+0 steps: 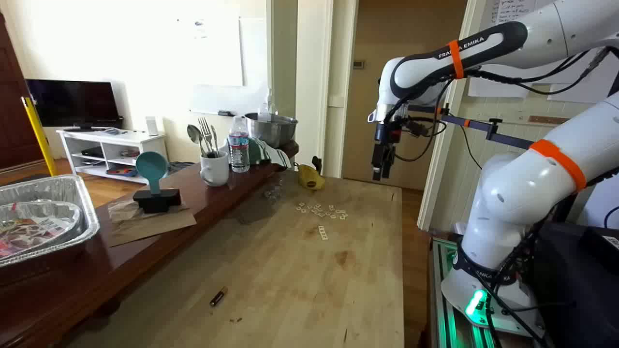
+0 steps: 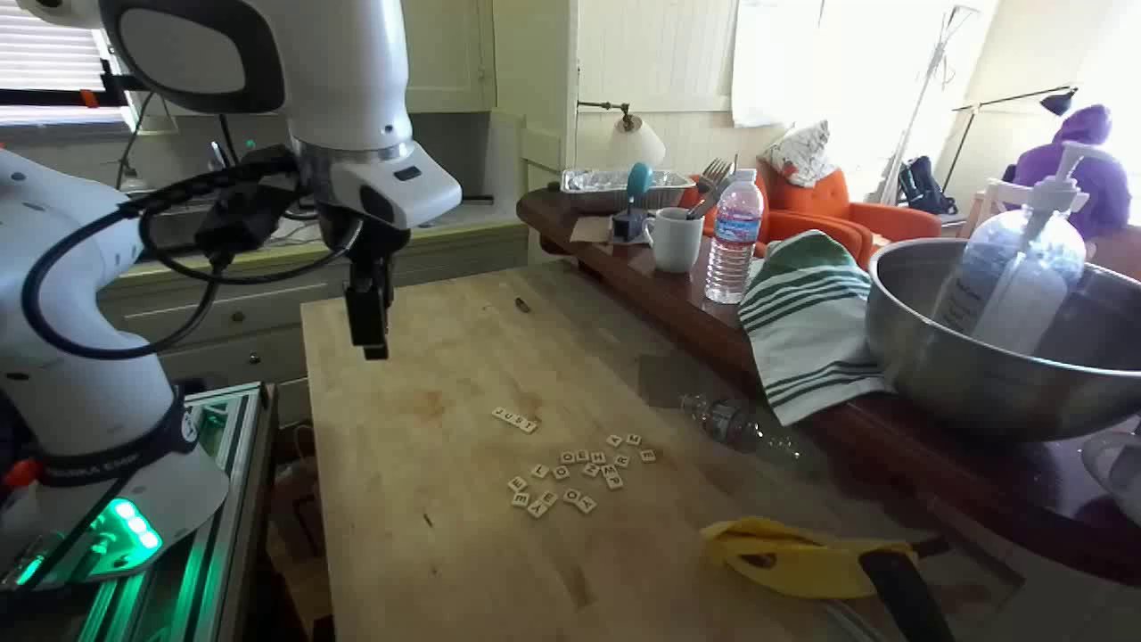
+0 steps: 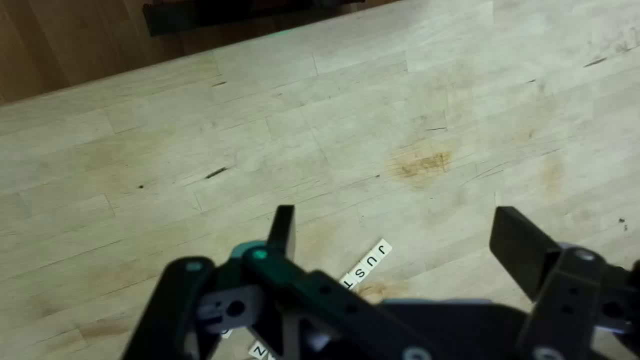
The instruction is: Align the blocks on the table
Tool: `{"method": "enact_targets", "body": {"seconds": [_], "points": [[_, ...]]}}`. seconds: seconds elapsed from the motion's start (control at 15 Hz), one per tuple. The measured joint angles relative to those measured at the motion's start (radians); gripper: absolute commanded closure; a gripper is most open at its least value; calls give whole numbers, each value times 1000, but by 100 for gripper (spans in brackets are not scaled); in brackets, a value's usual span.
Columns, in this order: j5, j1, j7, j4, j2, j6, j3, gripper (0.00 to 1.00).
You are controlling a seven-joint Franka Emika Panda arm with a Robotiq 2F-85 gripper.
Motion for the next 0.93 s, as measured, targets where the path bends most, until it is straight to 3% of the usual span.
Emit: {"method": "enact_targets", "body": {"seconds": [0.53, 0.93], "points": [[1, 20, -23, -1, 29, 14, 28, 0], [-13, 140, -132, -10, 245, 242, 134, 0]]}}
